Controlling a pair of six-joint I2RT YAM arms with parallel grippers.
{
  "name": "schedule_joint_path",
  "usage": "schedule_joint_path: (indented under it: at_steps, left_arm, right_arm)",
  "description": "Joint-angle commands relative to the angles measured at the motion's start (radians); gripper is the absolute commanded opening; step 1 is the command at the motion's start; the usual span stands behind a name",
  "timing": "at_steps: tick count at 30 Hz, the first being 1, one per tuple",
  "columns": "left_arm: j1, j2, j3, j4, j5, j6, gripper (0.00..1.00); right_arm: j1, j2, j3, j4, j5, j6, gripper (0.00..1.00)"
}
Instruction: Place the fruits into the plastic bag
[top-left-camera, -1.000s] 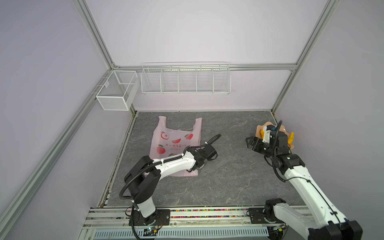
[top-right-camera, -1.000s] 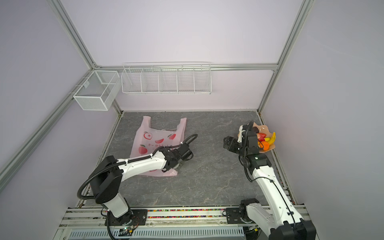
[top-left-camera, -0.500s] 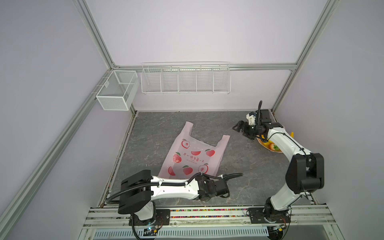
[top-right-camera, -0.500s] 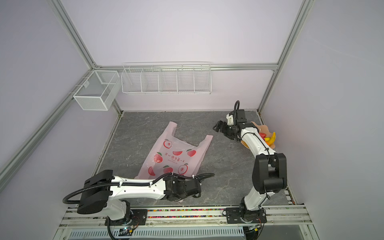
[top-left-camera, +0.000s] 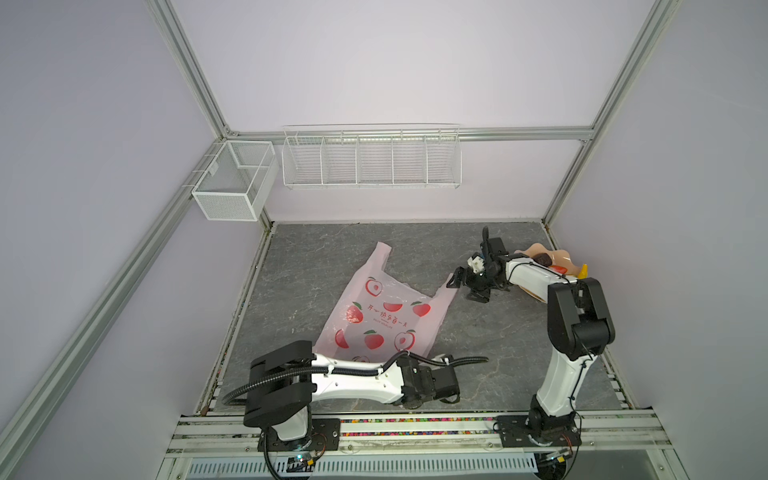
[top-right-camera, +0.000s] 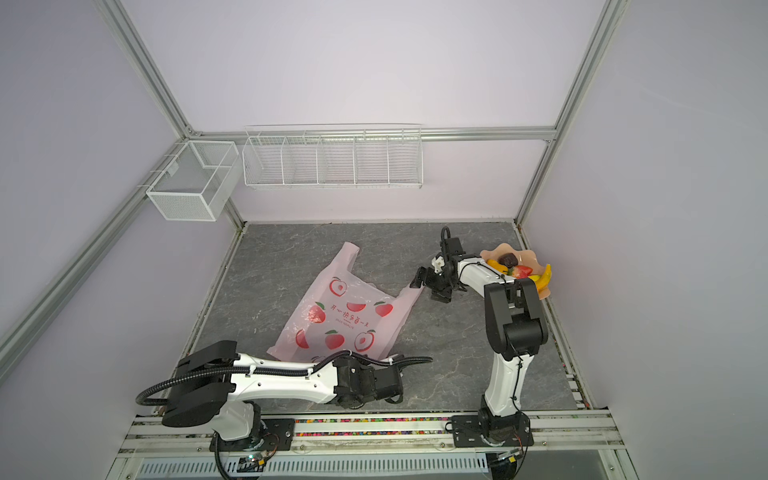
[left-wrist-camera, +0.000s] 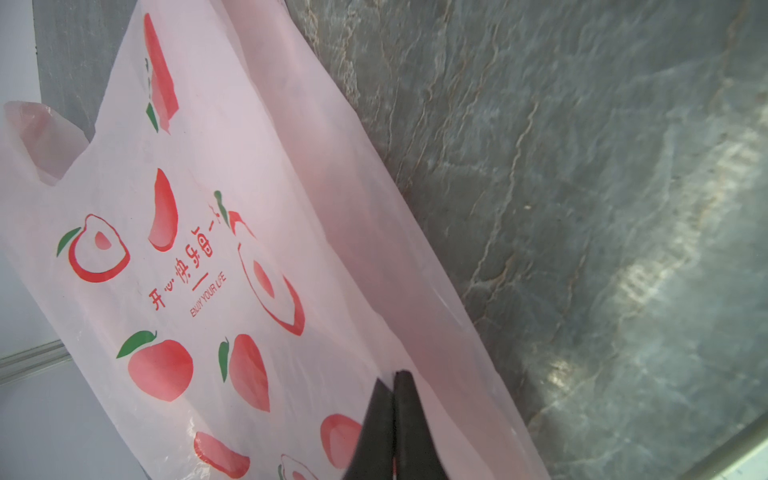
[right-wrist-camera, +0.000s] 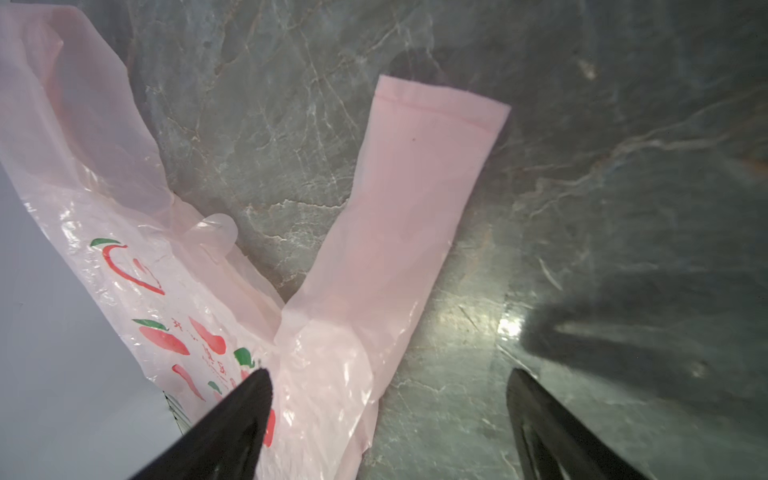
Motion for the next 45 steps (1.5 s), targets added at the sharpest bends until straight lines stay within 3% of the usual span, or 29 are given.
schedule_joint_path:
  at_steps: [1, 6, 9, 16, 19, 20, 21, 22, 27, 29, 33, 35, 39, 42, 45]
  left_arm:
    - [-0.010, 0.008, -0.011, -0.006, -0.035, -0.008, 0.00]
    - [-0.013, -0.011, -0.035, 0.013, -0.057, 0.039, 0.00]
    - [-0.003, -0.027, -0.054, 0.018, -0.150, 0.041, 0.00]
    - [0.172, -0.158, -0.079, 0.036, -0.167, 0.002, 0.01]
    - [0.203, -0.254, -0.092, 0.073, -0.155, -0.022, 0.30]
    - [0.211, -0.293, -0.097, 0.084, -0.151, -0.046, 0.47]
    - [0.229, -0.335, -0.097, 0.089, -0.133, -0.083, 0.75]
    - [0.252, -0.371, -0.095, 0.089, -0.079, -0.119, 0.92]
    - [0.360, -0.558, -0.068, 0.105, -0.006, -0.335, 1.00]
    - [0.450, -0.579, -0.011, 0.083, 0.095, -0.430, 1.00]
    - [0.666, -0.466, 0.168, -0.049, 0.318, -0.582, 1.00]
    - [0.692, -0.364, 0.283, -0.140, 0.349, -0.593, 0.99]
    - [0.693, -0.112, 0.526, -0.311, 0.370, -0.533, 0.97]
    - [0.693, 0.070, 0.698, -0.469, 0.366, -0.514, 0.94]
    - [0.685, 0.214, 0.832, -0.606, 0.377, -0.505, 0.86]
  right_arm:
    - [0.024, 0.018, -0.041, 0.100, 0.021, 0.089, 0.79]
    - [0.025, 0.019, -0.107, 0.227, 0.038, 0.217, 0.42]
    - [0.023, -0.025, -0.153, 0.249, 0.066, 0.258, 0.25]
    - [0.026, -0.236, -0.374, 0.334, 0.138, 0.436, 0.13]
    - [0.043, -0.338, -0.481, 0.362, 0.175, 0.541, 0.10]
    - [0.054, -0.375, -0.506, 0.362, 0.193, 0.572, 0.10]
    - [0.068, -0.415, -0.528, 0.356, 0.217, 0.599, 0.10]
    - [0.082, -0.447, -0.546, 0.349, 0.241, 0.623, 0.09]
    - [0.212, -0.612, -0.631, 0.315, 0.386, 0.787, 0.09]
    - [0.293, -0.655, -0.650, 0.304, 0.460, 0.854, 0.09]
    - [0.493, -0.689, -0.679, 0.312, 0.623, 1.041, 0.09]
    - [0.603, -0.682, -0.682, 0.309, 0.700, 1.153, 0.09]
    - [0.787, -0.610, -0.639, 0.335, 0.750, 1.283, 0.20]
    - [0.851, -0.586, -0.579, 0.298, 0.720, 1.290, 0.60]
    - [0.868, -0.644, -0.518, 0.166, 0.724, 1.221, 0.81]
